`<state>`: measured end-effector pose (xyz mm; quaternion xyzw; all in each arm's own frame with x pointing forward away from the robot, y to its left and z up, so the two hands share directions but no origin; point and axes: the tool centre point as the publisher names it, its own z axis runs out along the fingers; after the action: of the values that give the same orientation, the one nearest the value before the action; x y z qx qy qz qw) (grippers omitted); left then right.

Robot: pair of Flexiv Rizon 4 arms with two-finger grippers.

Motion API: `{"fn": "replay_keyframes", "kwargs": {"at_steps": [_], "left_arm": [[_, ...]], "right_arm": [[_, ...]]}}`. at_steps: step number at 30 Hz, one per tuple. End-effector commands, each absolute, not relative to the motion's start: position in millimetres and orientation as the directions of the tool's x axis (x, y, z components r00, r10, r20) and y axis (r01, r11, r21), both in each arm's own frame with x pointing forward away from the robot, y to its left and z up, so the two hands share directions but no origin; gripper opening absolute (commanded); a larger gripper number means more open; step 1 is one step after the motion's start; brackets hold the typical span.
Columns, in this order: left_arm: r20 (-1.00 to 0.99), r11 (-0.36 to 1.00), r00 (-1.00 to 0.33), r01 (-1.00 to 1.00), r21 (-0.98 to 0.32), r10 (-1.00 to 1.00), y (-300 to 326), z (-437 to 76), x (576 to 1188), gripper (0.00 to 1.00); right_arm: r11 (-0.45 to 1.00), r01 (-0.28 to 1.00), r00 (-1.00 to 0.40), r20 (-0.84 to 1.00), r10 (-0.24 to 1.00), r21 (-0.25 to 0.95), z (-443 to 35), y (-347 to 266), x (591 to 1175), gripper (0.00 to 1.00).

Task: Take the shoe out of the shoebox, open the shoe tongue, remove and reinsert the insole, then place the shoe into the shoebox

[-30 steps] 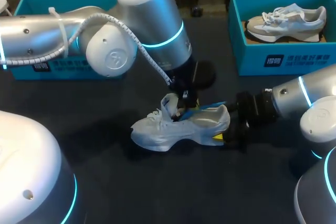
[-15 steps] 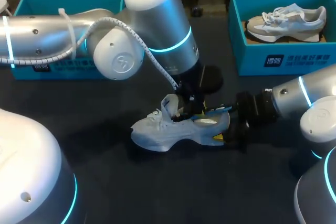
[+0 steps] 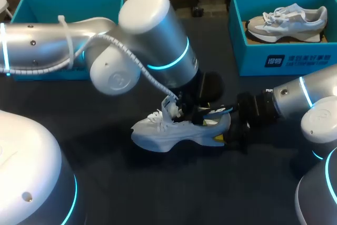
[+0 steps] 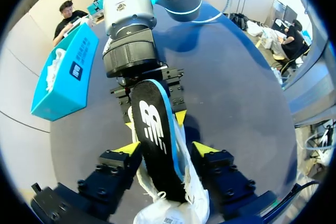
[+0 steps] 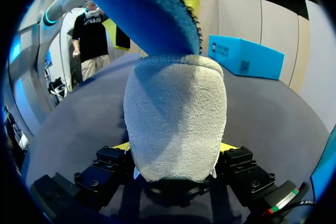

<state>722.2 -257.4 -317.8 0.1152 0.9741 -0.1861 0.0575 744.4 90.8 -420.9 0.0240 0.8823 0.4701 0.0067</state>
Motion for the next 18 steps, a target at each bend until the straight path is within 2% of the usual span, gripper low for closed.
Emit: {"fn": "replay_keyframes", "kwargs": {"at_steps": [1,8,18], "left_arm": [[-0.212,0.898,-0.960,0.253,-0.360,0.186,-253.0,-320.4,715.7,0.53],[-0.274,0.887,-0.954,0.227,-0.402,0.120,-258.6,-321.4,720.3,0.45],[-0.270,0.868,-0.960,0.195,-0.457,0.074,-267.1,-327.6,727.2,0.41]], "right_arm": [[0.560,0.036,-0.999,0.010,0.049,0.828,-421.9,91.0,743.6,0.00],[0.560,0.036,-0.999,0.010,0.049,0.828,-421.9,91.0,743.6,0.00],[0.560,0.036,-0.999,0.010,0.049,0.828,-421.9,91.0,743.6,0.00]]}}
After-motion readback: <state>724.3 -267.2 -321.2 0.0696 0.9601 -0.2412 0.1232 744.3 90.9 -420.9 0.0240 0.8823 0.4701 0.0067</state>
